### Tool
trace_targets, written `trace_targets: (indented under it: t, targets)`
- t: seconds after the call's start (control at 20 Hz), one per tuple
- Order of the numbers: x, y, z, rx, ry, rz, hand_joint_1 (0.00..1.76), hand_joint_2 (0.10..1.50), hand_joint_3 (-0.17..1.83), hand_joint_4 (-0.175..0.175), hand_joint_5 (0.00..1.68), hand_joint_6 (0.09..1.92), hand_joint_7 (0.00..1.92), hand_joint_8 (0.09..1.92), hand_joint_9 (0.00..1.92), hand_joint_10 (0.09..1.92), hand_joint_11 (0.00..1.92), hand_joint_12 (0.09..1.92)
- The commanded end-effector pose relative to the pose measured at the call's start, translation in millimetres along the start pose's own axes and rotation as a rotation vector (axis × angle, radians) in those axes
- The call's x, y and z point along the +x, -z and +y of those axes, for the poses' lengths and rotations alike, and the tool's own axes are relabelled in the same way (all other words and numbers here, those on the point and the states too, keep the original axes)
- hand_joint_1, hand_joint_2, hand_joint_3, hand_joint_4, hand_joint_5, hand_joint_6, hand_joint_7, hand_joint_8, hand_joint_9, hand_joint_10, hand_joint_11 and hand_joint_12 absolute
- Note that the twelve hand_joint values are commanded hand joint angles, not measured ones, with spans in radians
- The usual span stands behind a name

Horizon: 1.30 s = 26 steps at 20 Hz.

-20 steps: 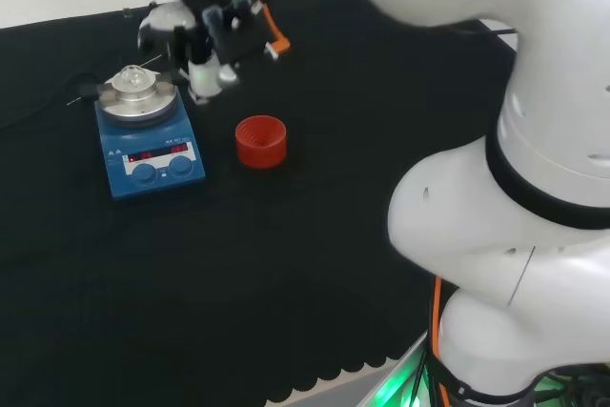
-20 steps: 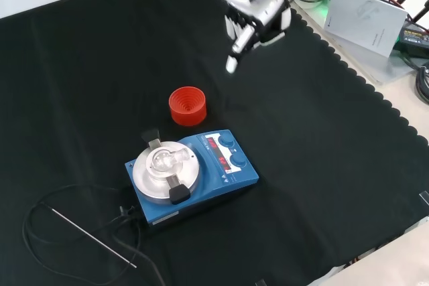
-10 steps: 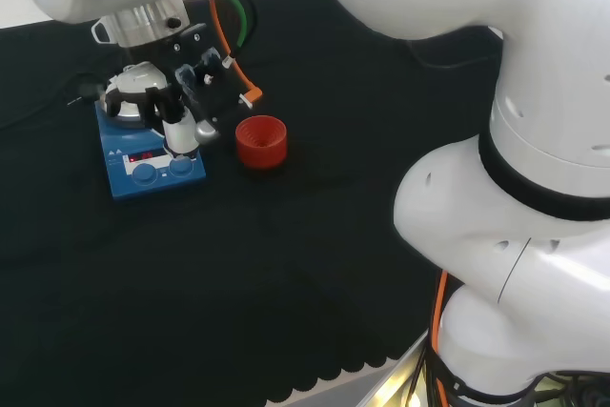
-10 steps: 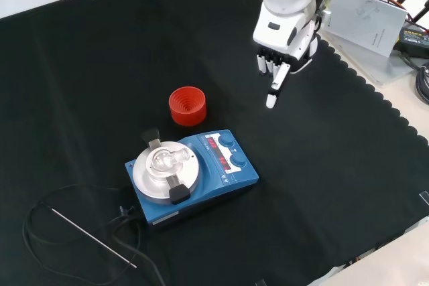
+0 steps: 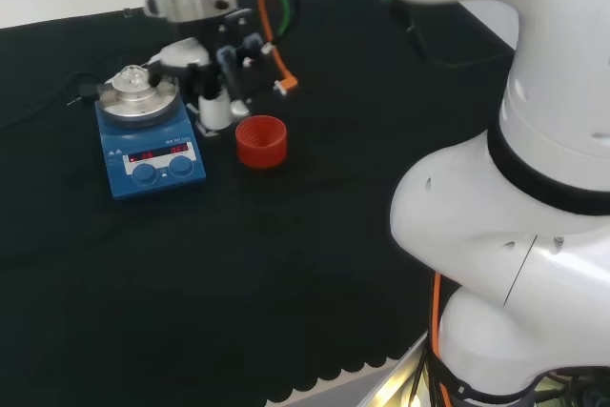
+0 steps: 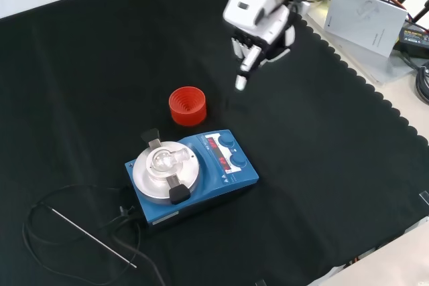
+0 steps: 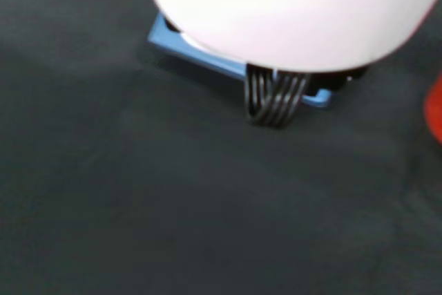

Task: Turn on the heater.

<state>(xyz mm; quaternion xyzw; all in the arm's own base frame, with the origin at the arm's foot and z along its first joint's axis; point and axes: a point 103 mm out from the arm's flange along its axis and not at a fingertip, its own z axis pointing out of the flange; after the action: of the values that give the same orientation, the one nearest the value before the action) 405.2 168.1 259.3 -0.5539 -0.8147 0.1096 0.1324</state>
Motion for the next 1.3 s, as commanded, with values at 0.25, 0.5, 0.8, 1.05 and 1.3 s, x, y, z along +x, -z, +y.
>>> trace_targets:
  t: [0.25,0.5,0.8,1.05,1.3]
  targets:
    - [-9,-8,23,0.004,-0.052,0.058,1.51,0.45,1.27,-0.054,0.26,0.37,1.38,1.27,1.50,1.06,1.33,1.09]
    - [-7,-2,28,0.015,-0.078,0.061,1.53,0.55,1.10,-0.056,0.26,0.35,1.47,1.20,1.50,1.05,1.33,1.09]
    - [0,7,32,0.051,-0.098,0.038,1.53,0.56,1.10,-0.056,0.26,0.35,1.48,1.20,1.51,1.05,1.34,1.09]
    - [4,11,35,0.077,-0.091,0.041,1.53,0.56,1.10,-0.056,0.27,0.34,1.48,1.19,1.51,1.05,1.34,1.09]
    - [7,9,41,0.081,-0.081,0.057,1.54,0.56,1.10,-0.057,0.27,0.34,1.48,1.19,1.51,1.05,1.34,1.09]
